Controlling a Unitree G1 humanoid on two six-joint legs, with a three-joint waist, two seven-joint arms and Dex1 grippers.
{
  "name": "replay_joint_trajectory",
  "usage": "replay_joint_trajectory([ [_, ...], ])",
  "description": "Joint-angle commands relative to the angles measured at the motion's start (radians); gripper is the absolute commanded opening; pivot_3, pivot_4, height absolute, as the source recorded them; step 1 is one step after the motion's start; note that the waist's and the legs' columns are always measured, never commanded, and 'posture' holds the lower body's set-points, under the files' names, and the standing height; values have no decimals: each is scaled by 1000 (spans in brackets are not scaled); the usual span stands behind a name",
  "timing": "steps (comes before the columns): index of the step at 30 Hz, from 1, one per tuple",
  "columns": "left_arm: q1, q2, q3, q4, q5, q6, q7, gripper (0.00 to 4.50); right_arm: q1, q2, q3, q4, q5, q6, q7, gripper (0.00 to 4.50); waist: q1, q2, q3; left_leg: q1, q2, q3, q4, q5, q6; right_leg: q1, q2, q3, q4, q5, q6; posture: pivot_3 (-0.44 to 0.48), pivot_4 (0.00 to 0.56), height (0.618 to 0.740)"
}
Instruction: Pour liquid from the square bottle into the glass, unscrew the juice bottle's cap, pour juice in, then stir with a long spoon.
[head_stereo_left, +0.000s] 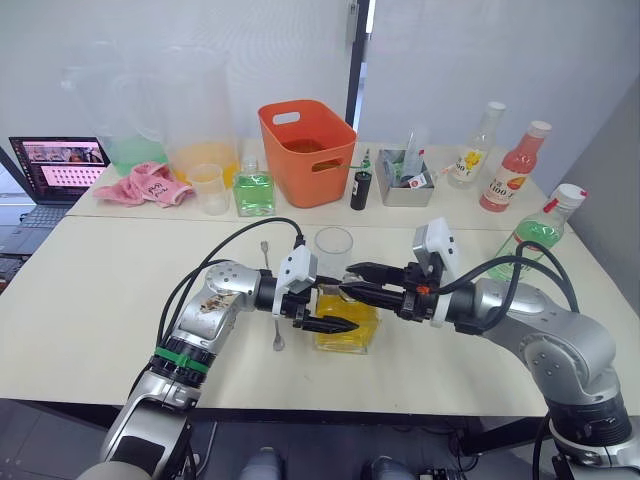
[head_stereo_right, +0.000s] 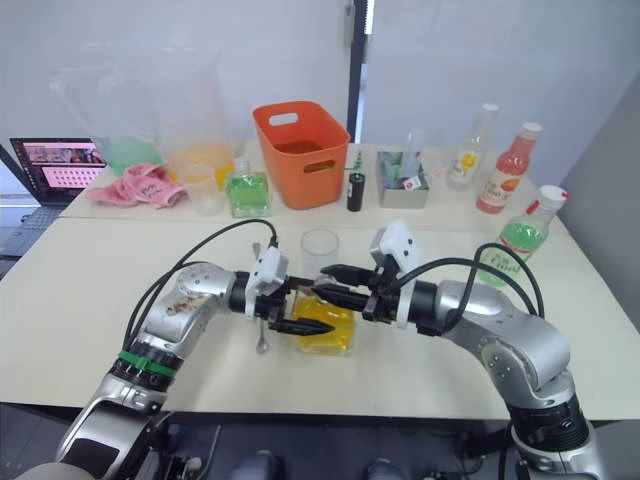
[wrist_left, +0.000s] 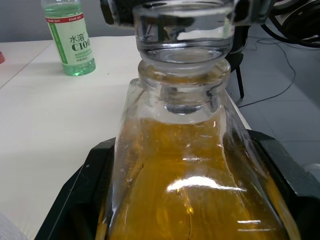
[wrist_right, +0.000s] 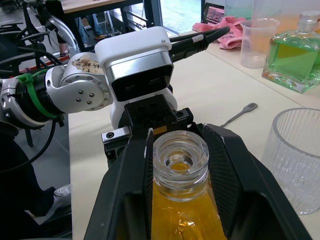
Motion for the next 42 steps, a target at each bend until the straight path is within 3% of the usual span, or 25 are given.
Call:
replay_joint_trajectory([
  [1,3,6,-7,7,8,-11,-9,2814,-62,-7,-119,-56,61,-17,-35,1032,0,0,0,0,0,0,0,0,0,0,0,0,0,0,0,0,150,739],
  [6,5,8,-9,13,10,-16,-10,2814,-73,-6,-230,-82,162,9,-131,1032,0,2,1,-1,0,1,0,0,0,-1,0,1,0,0,0,0,150,739],
  [14,7,4,-15,13,7,-21,-12,2814,39,-71,-337,-113,171,25,-218,1032,1,2,1,1,0,1,0,-1,1,0,1,3,0,0,0,0,150,739],
  [17,8,3,-16,9,6,-20,-12,2814,184,-118,-375,-65,26,-16,-252,1032,3,2,1,0,0,1,0,-1,1,1,1,3,-1,0,1,0,150,739],
  [21,9,4,-15,10,4,-23,-15,2814,375,-51,-417,102,-201,-192,-330,1032,1,2,1,1,0,2,0,-1,2,1,1,5,-1,0,1,0,150,739],
  [26,-1,3,-15,16,5,-26,-18,2814,471,31,-393,303,-399,-395,-384,1032,-2,7,-1,2,-1,3,0,-1,2,0,1,8,0,-1,1,0,150,739],
  [31,-13,-2,-12,33,8,-32,-17,2814,475,95,-361,399,-470,-495,-372,1032,-3,9,-2,3,-1,4,0,-1,2,1,1,10,0,-1,2,0,150,739],
  [42,-14,0,-7,18,6,-21,-8,2814,446,136,-374,444,-457,-481,-360,1032,-3,9,-2,3,-1,4,0,-1,2,1,1,10,0,-1,2,0,150,739],
])
